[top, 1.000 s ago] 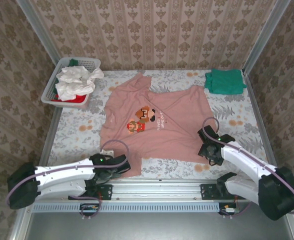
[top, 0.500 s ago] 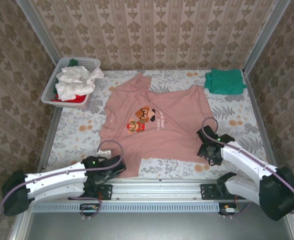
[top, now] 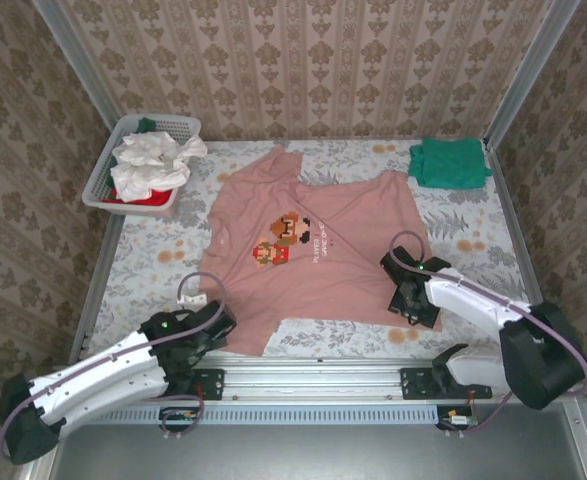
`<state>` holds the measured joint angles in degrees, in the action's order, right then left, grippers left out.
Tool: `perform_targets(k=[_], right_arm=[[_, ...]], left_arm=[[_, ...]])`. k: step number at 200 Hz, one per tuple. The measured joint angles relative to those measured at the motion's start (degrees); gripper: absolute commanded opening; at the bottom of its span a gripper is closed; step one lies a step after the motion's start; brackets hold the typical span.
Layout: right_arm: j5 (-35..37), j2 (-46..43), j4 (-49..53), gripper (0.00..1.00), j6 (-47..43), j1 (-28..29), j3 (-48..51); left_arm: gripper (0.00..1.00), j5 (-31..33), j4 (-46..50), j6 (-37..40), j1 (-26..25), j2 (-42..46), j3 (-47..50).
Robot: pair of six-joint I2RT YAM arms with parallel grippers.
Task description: Fold and stack the t-shirts
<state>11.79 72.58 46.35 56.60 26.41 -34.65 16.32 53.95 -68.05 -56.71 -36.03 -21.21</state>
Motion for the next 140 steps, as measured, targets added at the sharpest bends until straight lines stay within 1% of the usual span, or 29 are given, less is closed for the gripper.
perform_targets(k=[22,32,44,56,59,81,98,121,140], right_arm=[[0.04,0.00,-1.29,0.46,1.44,0.74,0.66],[0.02,-0.11,-1.46,0.43,2.10,0.87,0.70],[0.04,-0.07,-1.57,0.45,2.34,0.92,0.70],[0.04,0.33,-1.55,0.56,2.67,1.38,0.63],[0.04,0.46,-1.55,0.57,2.71,1.55,0.63],[-0.59,0.87,-2.89,0.60,4.35,4.07,0.63],[-1.60,0.90,-5.88,0.59,6.16,5.92,1.22],[-1.44,0.46,-7.82,0.50,8.15,6.67,2.27],[-0.96,-0.52,-9.07,0.36,9.27,6.88,3.08]], left_arm=[[0.00,-0.76,-0.39,2.40,2.40,0.28,0.00],[0.00,-1.01,-0.39,3.28,3.06,0.31,0.00],[0.00,-1.14,-0.42,4.13,3.58,0.57,0.00],[0.00,-1.33,-0.59,5.03,4.13,1.11,0.00],[0.00,-1.36,-0.66,5.25,4.31,1.22,-0.02],[0.00,-1.51,-0.96,7.06,5.90,1.25,-0.70],[0.00,-1.53,-1.64,8.50,7.08,0.92,-1.81],[0.00,-1.55,-2.80,10.08,7.96,0.20,-2.69],[0.00,-1.79,-3.15,10.95,8.17,-0.11,-2.69]])
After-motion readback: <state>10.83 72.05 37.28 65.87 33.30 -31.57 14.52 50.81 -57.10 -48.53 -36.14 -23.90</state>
